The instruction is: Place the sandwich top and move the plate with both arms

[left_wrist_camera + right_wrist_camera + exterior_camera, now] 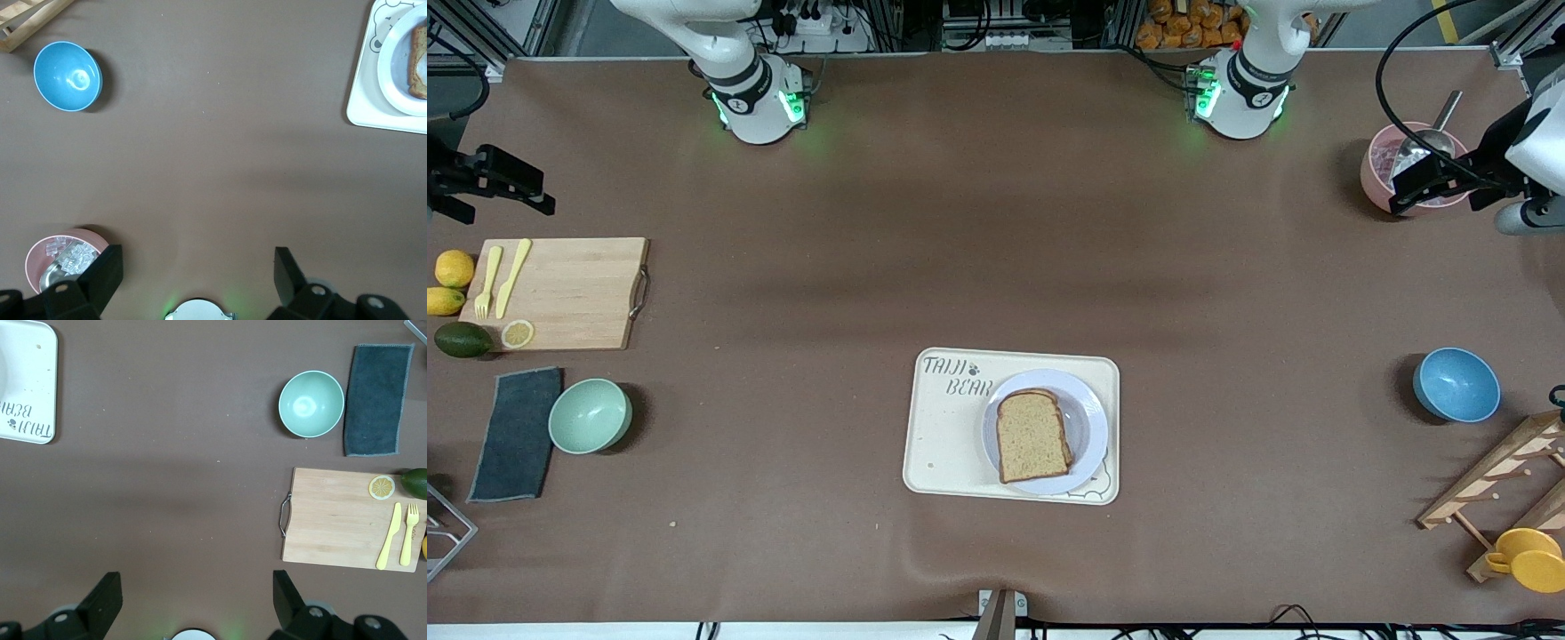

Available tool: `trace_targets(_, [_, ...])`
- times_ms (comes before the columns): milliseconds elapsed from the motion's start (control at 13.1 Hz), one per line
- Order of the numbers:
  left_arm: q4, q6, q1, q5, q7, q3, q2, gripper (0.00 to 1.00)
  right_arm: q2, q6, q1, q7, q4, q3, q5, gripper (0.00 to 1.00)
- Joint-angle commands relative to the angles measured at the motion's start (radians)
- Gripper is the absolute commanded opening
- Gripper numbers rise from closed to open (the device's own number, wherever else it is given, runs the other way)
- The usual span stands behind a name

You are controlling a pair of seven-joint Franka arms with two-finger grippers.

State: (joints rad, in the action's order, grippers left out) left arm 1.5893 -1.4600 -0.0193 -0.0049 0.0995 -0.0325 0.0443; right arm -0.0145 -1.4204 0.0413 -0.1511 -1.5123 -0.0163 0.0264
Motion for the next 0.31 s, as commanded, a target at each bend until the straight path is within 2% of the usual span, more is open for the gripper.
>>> trace_targets(0, [0.011, -0.008, 0.013, 0.019, -0.006, -0.017, 0.029, 1.00, 0.002, 0.012, 0.006, -0.012, 0.012, 0.007, -0.005, 1.00])
trace_targets(230, [-0.044, 0.010, 0.004, 0.025, 0.000, -0.024, 0.016, 1.00, 0.001, 0.012, 0.008, -0.012, 0.014, 0.007, -0.005, 1.00])
